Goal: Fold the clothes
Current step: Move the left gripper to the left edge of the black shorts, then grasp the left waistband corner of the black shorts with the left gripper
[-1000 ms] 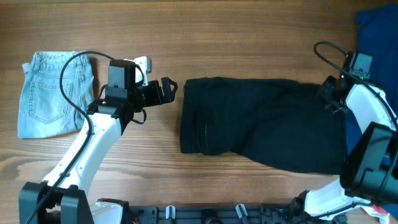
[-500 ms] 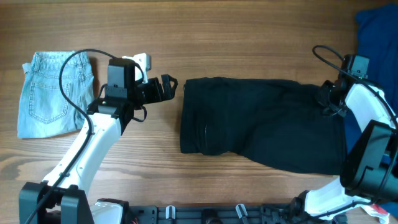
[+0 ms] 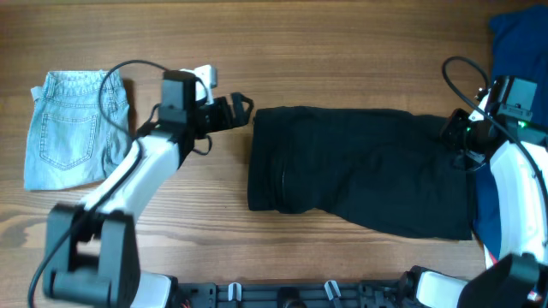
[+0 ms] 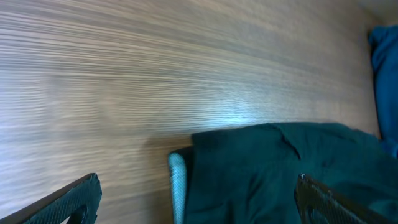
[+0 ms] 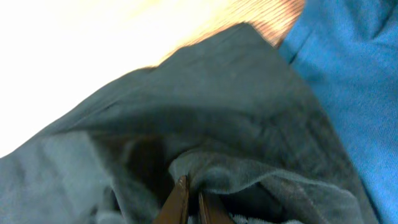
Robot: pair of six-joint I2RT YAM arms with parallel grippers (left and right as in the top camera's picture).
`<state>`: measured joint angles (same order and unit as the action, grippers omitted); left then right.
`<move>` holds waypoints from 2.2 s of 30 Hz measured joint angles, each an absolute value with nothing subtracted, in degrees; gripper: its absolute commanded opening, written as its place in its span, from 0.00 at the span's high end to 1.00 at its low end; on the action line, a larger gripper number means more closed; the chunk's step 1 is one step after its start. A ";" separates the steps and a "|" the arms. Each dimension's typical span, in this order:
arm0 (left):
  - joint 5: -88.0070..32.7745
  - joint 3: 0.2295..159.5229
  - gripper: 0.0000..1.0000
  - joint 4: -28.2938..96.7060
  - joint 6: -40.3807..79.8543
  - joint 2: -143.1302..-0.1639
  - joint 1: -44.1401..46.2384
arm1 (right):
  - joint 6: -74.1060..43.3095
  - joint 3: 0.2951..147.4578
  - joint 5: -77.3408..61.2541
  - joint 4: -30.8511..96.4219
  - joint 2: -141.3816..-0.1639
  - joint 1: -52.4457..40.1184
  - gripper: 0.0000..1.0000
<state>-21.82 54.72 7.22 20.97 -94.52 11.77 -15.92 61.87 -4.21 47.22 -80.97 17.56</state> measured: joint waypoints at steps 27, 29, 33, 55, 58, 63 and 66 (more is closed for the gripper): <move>-25.36 63.02 0.44 7.05 26.39 -110.06 19.68 | -14.63 61.87 -5.15 50.13 -79.59 15.42 0.96; -25.36 63.02 0.47 7.03 26.22 -110.06 19.77 | -14.63 61.87 -5.15 50.13 -79.59 15.42 0.96; -25.41 63.02 0.32 6.04 26.35 -110.06 19.77 | -14.61 61.87 -5.15 50.13 -79.59 15.42 0.96; -26.68 63.02 0.40 3.25 26.46 -109.93 19.77 | -14.61 61.87 -5.13 50.11 -79.59 15.42 0.96; -26.76 63.00 0.39 3.66 26.46 -108.92 19.46 | -14.61 61.87 -5.15 50.11 -79.59 15.42 0.96; -26.96 63.02 0.40 5.32 26.46 -106.91 19.33 | -14.61 61.87 -5.15 50.11 -79.59 15.42 0.96; -26.96 63.02 0.38 6.79 26.46 -106.80 19.33 | -14.61 61.87 -5.15 50.09 -79.59 15.42 0.96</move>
